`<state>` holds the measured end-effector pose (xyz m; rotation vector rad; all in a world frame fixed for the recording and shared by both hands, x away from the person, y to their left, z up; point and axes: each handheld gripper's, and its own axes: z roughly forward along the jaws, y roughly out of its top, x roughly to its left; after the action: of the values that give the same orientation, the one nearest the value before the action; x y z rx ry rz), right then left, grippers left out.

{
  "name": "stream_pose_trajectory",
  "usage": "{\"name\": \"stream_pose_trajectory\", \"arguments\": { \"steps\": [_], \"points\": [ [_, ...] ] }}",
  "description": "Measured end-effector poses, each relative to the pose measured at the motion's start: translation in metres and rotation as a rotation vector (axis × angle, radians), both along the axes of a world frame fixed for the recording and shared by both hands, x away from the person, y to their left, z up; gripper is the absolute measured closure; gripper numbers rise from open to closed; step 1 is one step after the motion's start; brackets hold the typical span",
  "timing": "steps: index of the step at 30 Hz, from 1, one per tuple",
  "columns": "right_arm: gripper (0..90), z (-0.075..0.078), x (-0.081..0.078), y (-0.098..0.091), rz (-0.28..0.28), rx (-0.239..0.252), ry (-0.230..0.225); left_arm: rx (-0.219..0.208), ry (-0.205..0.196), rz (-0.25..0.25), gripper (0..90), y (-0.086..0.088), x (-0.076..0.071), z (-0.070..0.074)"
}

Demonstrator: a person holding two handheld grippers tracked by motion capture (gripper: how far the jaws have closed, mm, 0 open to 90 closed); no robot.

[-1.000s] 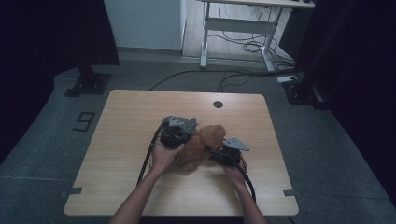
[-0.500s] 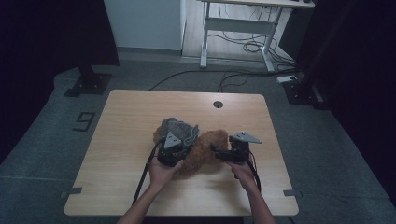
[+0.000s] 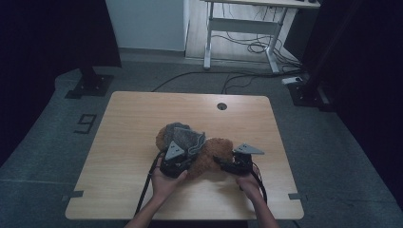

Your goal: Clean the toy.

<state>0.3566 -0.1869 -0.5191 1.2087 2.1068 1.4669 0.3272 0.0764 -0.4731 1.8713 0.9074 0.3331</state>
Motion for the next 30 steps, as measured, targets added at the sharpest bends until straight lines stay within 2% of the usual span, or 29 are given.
{"name": "stream_pose_trajectory", "arguments": {
  "steps": [2, 6, 9, 12, 14, 15, 16, 18, 19, 22, 24, 26, 30],
  "points": [
    [40.4, -0.002, -0.005, 0.0, -0.011, -0.012, -0.026, 0.026, -0.017, -0.015, 81.0, -0.009, -0.002, 0.012],
    [42.1, -0.007, -0.013, 0.001, -0.035, -0.019, -0.062, 0.037, -0.065, -0.063, 80.8, -0.039, -0.001, 0.04],
    [42.8, -0.009, -0.017, 0.002, -0.045, -0.03, -0.082, 0.067, -0.086, -0.097, 80.7, -0.074, 0.007, 0.052],
    [43.3, -0.011, -0.023, 0.002, -0.058, -0.044, -0.108, 0.104, -0.025, -0.124, 80.6, -0.103, 0.02, 0.044],
    [43.3, -0.012, -0.025, 0.002, -0.063, -0.044, -0.112, 0.191, 0.027, -0.139, 80.3, -0.117, 0.03, 0.026],
    [43.3, -0.012, -0.026, 0.001, -0.067, -0.043, -0.109, 0.176, 0.033, -0.147, 80.4, -0.118, 0.032, 0.016],
    [43.4, -0.015, -0.025, 0.0, -0.076, -0.047, -0.09, 0.146, 0.04, -0.15, 80.8, -0.115, 0.032, 0.013],
    [43.6, -0.018, -0.026, -0.002, -0.073, -0.022, -0.095, 0.103, 0.061, -0.152, 81.2, -0.107, 0.031, 0.013],
    [43.6, -0.018, -0.026, -0.002, -0.071, -0.025, -0.098, 0.089, 0.058, -0.145, 81.2, -0.1, 0.029, 0.012],
    [43.7, -0.017, -0.026, 0.001, -0.079, -0.027, -0.102, 0.091, 0.039, -0.11, 81.3, -0.081, 0.026, 0.011],
    [43.9, -0.018, -0.025, 0.001, -0.083, -0.02, -0.106, 0.123, 0.017, -0.065, 81.3, -0.063, 0.025, 0.011],
    [44.0, -0.017, -0.024, 0.0, -0.077, -0.008, -0.099, 0.1, 0.035, -0.054, 81.5, -0.047, 0.024, 0.012],
    [44.4, -0.017, -0.025, 0.001, -0.073, -0.011, -0.102, 0.071, 0.016, -0.017, 81.7, -0.013, 0.018, 0.017]
  ]
}}
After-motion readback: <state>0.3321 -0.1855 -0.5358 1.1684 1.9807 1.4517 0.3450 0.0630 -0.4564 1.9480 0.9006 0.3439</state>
